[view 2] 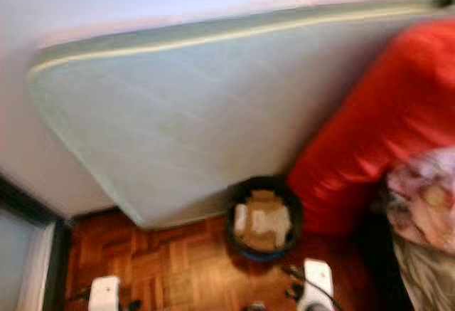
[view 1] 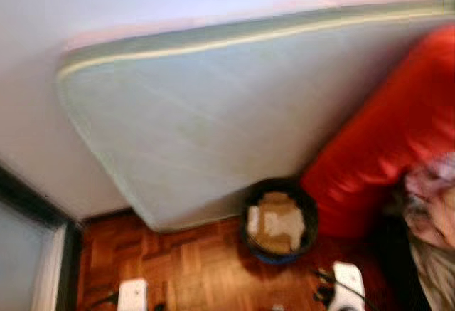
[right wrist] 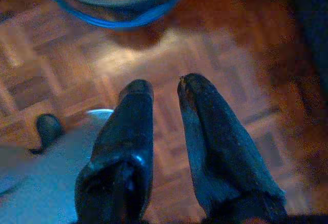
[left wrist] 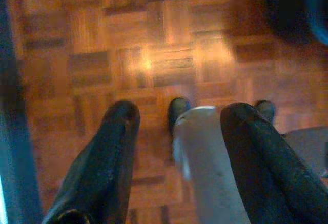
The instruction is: Clean up the room
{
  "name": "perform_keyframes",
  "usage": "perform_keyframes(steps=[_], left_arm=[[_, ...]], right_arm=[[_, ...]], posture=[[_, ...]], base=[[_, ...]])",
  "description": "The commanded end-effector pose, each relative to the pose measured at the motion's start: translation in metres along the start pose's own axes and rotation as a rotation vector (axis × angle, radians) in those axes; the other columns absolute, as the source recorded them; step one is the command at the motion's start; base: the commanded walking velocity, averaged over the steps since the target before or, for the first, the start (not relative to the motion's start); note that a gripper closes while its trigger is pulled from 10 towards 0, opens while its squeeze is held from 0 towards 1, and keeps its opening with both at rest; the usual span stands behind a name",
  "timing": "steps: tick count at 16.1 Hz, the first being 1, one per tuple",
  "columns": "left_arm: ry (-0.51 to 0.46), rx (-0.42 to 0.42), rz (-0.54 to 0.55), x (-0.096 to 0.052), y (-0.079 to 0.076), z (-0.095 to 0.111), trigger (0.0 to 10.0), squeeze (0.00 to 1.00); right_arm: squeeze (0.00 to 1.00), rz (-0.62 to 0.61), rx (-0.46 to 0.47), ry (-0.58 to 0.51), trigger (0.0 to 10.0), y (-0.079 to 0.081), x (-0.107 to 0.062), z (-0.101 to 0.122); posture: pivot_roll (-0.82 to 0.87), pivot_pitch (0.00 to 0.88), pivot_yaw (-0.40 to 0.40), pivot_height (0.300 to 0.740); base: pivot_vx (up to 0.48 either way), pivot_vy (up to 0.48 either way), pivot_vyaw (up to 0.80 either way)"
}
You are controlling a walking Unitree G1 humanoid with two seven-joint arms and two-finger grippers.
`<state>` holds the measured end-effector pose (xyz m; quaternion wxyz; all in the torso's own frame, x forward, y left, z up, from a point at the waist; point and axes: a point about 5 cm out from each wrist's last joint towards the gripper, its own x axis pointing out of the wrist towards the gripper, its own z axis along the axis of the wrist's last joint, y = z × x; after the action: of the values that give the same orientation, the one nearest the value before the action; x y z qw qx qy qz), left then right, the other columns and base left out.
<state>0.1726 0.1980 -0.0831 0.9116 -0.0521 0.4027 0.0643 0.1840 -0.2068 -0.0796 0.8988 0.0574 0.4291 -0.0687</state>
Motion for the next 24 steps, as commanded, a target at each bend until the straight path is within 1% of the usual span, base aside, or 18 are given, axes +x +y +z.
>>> perform_keyframes(steps=[1, 5, 7, 9, 16, 24], left_arm=[[0.154, 0.008, 0.110, -0.0105, 0.0488, -0.0162, 10.0, 0.00], [0.157, 0.008, 0.109, -0.0108, 0.0489, -0.0171, 10.0, 0.00], [0.161, 0.025, 0.109, -0.0113, 0.0496, -0.0179, 10.0, 0.00], [0.161, 0.017, 0.112, -0.0114, 0.0497, -0.0181, 10.0, 0.00], [0.158, 0.016, 0.107, -0.0091, 0.0433, -0.0165, 10.0, 0.00], [0.157, 0.020, 0.111, -0.0091, 0.0454, -0.0152, 10.0, 0.00]], right_arm=[[0.00, 0.126, -0.057, 0.162, 10.0, 0.0076, -0.0102, -0.0429], [0.00, 0.123, -0.058, 0.159, 10.0, 0.0072, -0.0099, -0.0419], [0.00, 0.122, -0.060, 0.160, 10.0, 0.0071, -0.0098, -0.0416], [0.00, 0.121, -0.060, 0.159, 10.0, 0.0072, -0.0096, -0.0413], [0.00, 0.126, -0.057, 0.157, 10.0, 0.0086, -0.0093, -0.0407], [0.00, 0.125, -0.057, 0.159, 10.0, 0.0085, -0.0095, -0.0412]], posture=[[0.09, 0.000, 0.006, 0.740], [0.09, 0.000, 0.004, 0.740], [0.09, 0.000, 0.002, 0.740], [0.08, 0.000, 0.003, 0.740], [0.09, 0.000, 0.005, 0.740], [0.09, 0.000, 0.005, 0.740]], base=[[0.000, 0.000, -0.80], [0.000, 0.000, -0.80], [0.000, -0.441, -0.80], [0.000, -0.392, -0.80], [0.000, 0.000, -0.80], [0.000, 0.000, -0.80]])
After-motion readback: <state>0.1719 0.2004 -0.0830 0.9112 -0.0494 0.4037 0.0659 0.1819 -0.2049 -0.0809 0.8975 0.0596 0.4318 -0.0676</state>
